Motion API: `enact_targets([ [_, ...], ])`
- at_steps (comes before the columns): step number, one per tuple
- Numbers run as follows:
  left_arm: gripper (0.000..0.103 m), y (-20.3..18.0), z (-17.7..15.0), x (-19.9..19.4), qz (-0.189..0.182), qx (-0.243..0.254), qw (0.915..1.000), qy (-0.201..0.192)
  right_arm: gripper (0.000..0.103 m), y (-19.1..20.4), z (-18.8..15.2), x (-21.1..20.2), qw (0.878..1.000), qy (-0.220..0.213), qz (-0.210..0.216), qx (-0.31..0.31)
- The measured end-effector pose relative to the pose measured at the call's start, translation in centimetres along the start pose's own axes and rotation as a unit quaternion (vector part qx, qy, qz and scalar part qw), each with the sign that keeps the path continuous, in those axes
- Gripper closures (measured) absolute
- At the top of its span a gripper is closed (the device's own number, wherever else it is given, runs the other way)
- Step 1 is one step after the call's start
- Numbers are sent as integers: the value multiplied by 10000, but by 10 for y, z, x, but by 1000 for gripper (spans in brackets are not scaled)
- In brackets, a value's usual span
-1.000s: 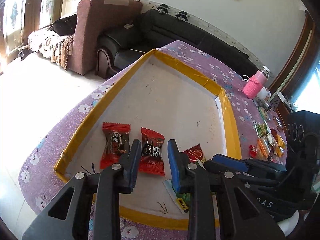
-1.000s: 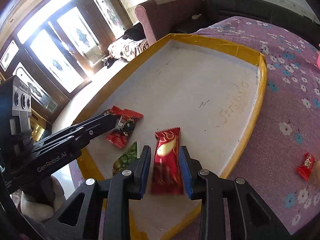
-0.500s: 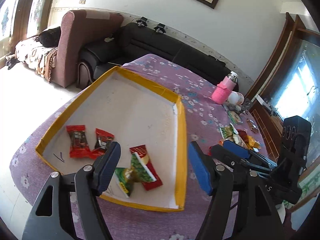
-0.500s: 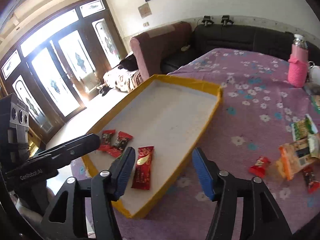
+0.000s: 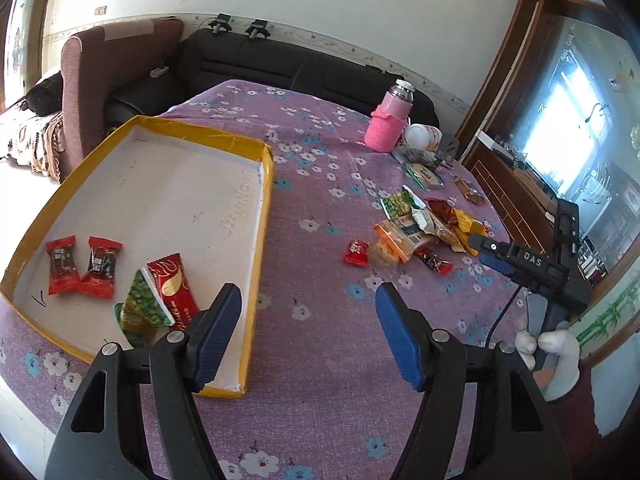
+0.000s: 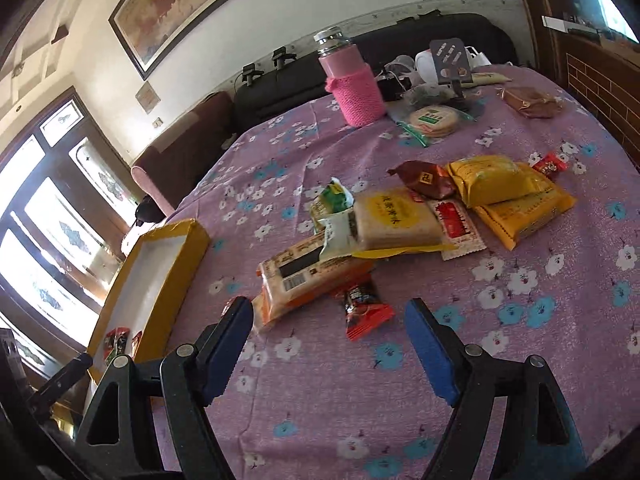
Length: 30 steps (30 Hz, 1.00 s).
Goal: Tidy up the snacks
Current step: 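Grasp the long cracker pack with the left tool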
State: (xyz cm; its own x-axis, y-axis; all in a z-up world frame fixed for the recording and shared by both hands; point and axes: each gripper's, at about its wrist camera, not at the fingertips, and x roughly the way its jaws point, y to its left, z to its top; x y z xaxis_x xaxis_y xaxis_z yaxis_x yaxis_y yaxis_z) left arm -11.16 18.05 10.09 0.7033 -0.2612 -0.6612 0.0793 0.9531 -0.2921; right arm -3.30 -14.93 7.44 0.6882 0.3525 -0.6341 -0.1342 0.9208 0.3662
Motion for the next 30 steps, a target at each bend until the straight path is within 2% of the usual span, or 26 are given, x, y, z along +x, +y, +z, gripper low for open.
enact_targets([
  [8, 34, -22, 0, 17, -80, 269, 9993, 233, 25, 15, 15, 35, 9994, 129, 331, 60],
  [13, 31, -49, 23, 37, -453, 714, 9959, 313, 25, -6, 26, 31, 9989, -192, 358, 244],
  [16, 30, -79, 39, 67, -674, 1148, 9900, 463, 25, -26, 29, 20, 9978, -441, 335, 365],
  [18, 30, -101, 47, 94, -630, 1544, 9842, 592, 24, -40, 29, 16, 9966, -541, 342, 528],
  [20, 30, -120, 52, 123, -668, 1990, 9747, 763, 23, -55, 29, 17, 9951, -531, 376, 741],
  [23, 30, -145, 55, 161, -444, 2674, 9578, 960, 23, -71, 29, 20, 9926, -423, 383, 1068],
  [30, 31, -181, 41, 215, -341, 3546, 9238, 1401, 23, -73, 31, 21, 9912, -387, 506, 1162],
])
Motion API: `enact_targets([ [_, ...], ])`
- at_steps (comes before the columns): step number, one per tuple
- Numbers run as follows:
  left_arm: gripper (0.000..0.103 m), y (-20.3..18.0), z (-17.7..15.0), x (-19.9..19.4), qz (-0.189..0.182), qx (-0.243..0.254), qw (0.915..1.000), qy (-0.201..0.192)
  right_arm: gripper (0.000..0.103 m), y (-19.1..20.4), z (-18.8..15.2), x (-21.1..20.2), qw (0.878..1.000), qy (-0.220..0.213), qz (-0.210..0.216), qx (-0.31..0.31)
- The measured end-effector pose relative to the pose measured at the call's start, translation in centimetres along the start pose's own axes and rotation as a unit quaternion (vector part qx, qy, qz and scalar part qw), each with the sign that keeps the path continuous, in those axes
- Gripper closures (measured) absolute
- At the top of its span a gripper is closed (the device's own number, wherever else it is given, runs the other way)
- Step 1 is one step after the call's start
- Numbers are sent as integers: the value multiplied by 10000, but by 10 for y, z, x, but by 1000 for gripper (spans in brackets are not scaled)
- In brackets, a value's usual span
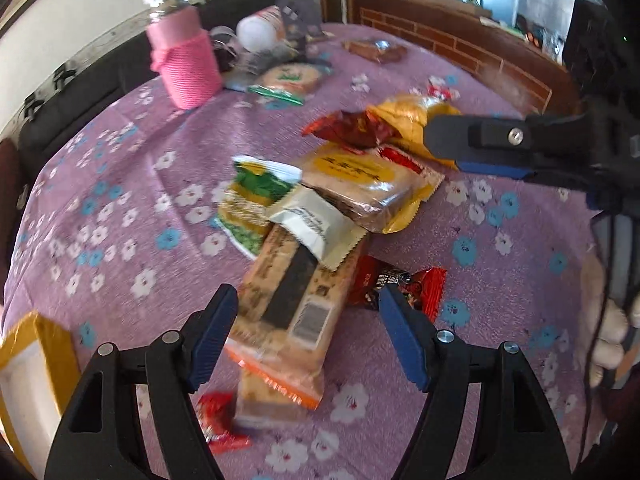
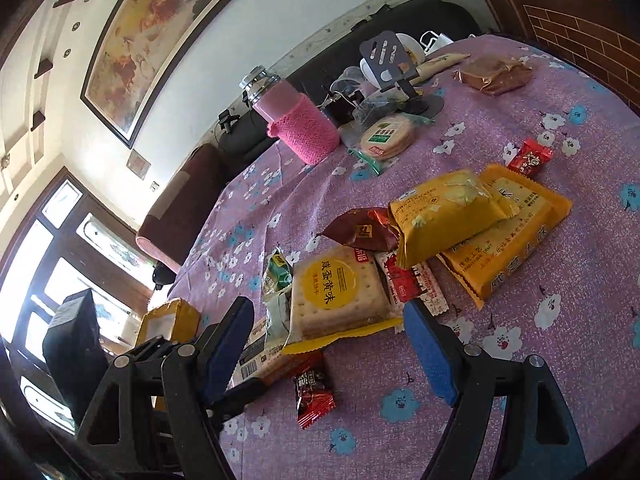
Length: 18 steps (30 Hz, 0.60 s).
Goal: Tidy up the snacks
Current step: 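Grasp the long cracker pack with the left tool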
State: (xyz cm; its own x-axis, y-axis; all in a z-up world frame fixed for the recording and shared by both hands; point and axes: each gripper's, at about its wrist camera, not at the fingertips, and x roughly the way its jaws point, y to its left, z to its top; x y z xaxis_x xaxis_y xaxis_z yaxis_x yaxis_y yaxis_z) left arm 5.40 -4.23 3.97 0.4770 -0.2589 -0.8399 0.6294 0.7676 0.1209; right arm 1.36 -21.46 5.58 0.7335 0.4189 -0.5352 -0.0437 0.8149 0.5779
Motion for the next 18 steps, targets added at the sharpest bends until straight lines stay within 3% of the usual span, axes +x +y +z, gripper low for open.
enact_targets([
  [2, 30, -8, 4, 6, 128, 218, 9997, -23, 23, 0, -1, 2, 10000, 35, 16, 5],
  [7, 31, -10, 10, 8, 198, 148, 9997, 87, 23, 0, -4, 7, 9999, 119, 11, 20],
  [9, 46, -13, 8, 3, 212, 255, 9994, 64, 23, 0, -4, 8, 9999, 129, 1, 19],
  [10, 60, -12, 8, 2, 268, 308, 9991, 73, 23, 0, -4, 8, 9999, 125, -2, 21],
  [13, 72, -5, 6, -8, -50, 85, 9999, 82, 23, 0, -6, 9, 9999, 121, -31, 7],
  [14, 83, -4, 5, -11, -135, 39, 9999, 80, 23, 0, -6, 9, 9999, 127, -32, 13],
  [18, 82, -1, 3, -18, -183, -20, 9998, -105, 23, 0, -7, 10, 9999, 137, -29, 20],
])
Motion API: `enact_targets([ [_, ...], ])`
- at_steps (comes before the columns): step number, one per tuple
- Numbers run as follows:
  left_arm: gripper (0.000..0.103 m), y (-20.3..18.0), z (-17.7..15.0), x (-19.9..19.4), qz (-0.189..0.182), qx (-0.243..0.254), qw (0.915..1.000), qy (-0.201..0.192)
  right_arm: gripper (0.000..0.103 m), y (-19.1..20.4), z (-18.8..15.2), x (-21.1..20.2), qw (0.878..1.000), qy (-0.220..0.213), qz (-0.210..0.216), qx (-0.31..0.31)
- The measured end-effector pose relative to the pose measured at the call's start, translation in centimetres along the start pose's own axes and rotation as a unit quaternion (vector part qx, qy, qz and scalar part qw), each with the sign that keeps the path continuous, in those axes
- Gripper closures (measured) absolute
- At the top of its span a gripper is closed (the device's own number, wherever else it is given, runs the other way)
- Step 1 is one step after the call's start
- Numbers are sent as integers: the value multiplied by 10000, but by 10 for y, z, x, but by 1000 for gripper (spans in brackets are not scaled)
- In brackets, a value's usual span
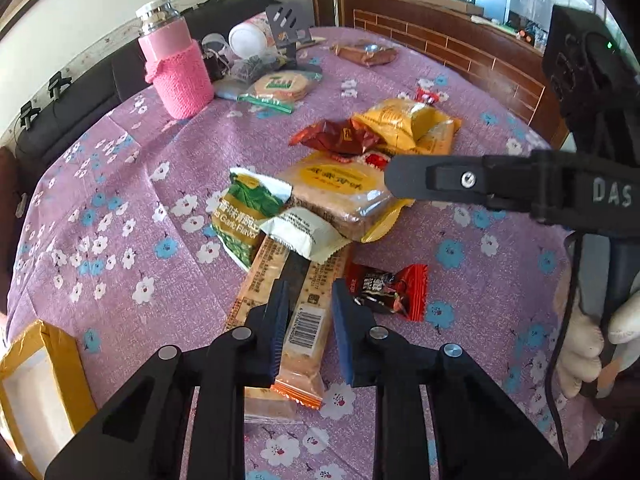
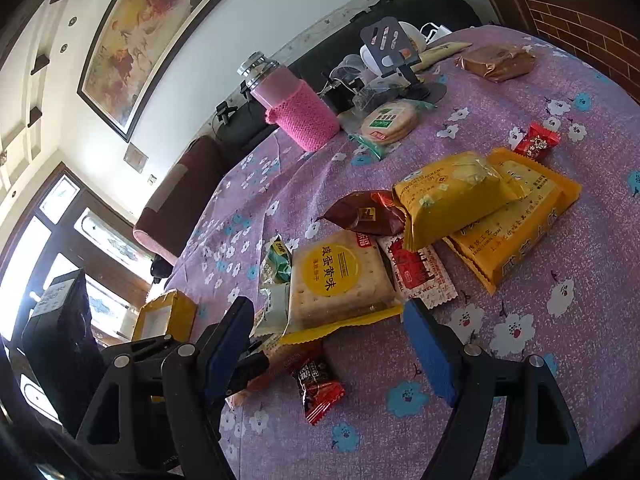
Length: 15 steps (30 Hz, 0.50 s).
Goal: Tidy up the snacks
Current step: 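Grasp the long cracker pack with the left tool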
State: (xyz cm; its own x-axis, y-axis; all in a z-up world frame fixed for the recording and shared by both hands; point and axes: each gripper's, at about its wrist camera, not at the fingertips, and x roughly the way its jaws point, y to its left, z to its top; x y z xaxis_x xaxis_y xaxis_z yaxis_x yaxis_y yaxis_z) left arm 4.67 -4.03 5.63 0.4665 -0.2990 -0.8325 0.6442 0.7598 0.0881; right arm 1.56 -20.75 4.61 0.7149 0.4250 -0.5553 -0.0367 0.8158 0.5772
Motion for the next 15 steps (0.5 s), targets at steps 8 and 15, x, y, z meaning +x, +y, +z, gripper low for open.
enact_targets([
  [8, 27, -1, 6, 21, 109, 302, 9994, 153, 23, -2, 0, 1, 10000, 40, 9, 53],
  [15, 47, 6, 11, 37, -105, -89, 9994, 317, 23, 0, -1, 4, 9999, 100, 14, 20],
])
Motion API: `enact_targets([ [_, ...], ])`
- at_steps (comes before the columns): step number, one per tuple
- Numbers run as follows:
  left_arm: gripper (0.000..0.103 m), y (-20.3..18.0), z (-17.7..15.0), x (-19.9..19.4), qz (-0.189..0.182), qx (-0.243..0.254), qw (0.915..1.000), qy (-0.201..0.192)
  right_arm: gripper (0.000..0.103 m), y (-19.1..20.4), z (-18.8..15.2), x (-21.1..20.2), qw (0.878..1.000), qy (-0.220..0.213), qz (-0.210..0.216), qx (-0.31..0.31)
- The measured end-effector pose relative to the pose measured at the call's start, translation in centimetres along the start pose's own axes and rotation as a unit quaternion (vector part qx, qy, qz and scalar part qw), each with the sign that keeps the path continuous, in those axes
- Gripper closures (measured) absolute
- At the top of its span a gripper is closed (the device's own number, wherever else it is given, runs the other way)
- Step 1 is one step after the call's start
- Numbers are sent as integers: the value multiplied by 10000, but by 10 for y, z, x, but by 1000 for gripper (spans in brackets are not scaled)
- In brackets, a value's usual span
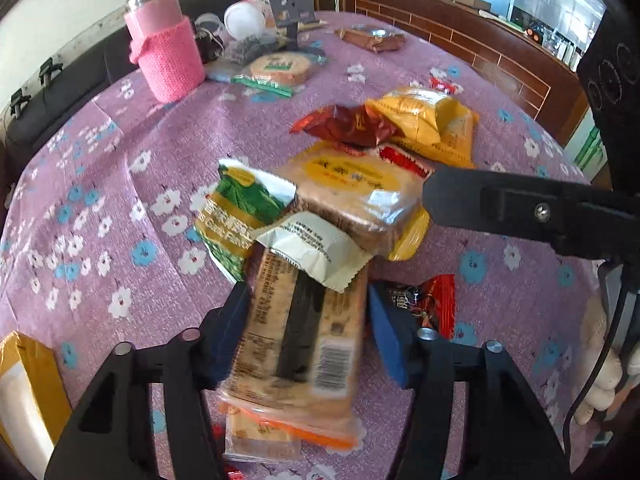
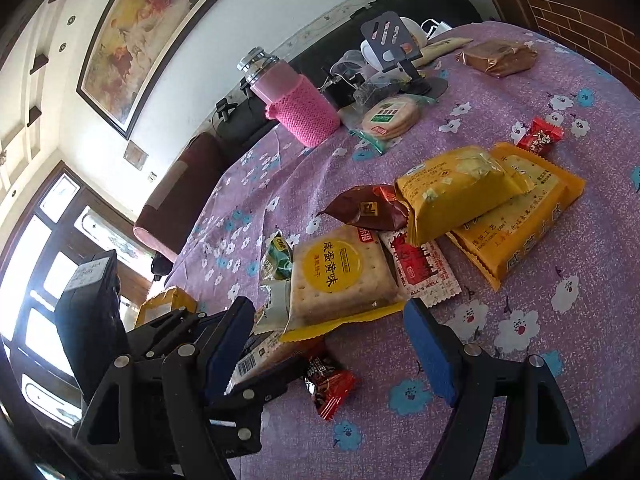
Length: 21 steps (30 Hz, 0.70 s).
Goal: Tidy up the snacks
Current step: 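Grasp the long cracker pack with the left tool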
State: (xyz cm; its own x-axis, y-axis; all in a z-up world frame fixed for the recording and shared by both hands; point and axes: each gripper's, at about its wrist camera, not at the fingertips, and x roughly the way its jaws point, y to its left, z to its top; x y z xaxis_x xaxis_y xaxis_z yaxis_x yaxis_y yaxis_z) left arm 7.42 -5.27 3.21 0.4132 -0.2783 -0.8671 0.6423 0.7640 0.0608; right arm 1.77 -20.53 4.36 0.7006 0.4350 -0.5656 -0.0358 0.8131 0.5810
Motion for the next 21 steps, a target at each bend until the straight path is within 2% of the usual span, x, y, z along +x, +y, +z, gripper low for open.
enact_targets([
  [5, 48, 0, -12, -14, 48, -330, 9993, -178, 23, 1, -2, 3, 10000, 60, 0, -54],
  [10, 50, 12, -30, -54, -64, -823, 9949, -583, 23, 7, -6, 12, 9992, 312, 34, -250],
  [15, 50, 23, -56, -100, -109, -1212, 9869, -1058, 23, 22, -19, 36, 9937, 838, -108, -735],
  [17, 50, 25, -69, -116, -13, -1313, 9837, -1228, 23, 32, -24, 38, 9905, 831, -251, -1070],
  [20, 50, 30, -88, -136, 154, -1495, 9777, -1465, 23, 43, -32, 43, 9845, 1021, -243, -1406],
  [21, 50, 32, -95, -142, 177, -1583, 9752, -1535, 23, 49, -36, 45, 9802, 1020, -390, -1652],
])
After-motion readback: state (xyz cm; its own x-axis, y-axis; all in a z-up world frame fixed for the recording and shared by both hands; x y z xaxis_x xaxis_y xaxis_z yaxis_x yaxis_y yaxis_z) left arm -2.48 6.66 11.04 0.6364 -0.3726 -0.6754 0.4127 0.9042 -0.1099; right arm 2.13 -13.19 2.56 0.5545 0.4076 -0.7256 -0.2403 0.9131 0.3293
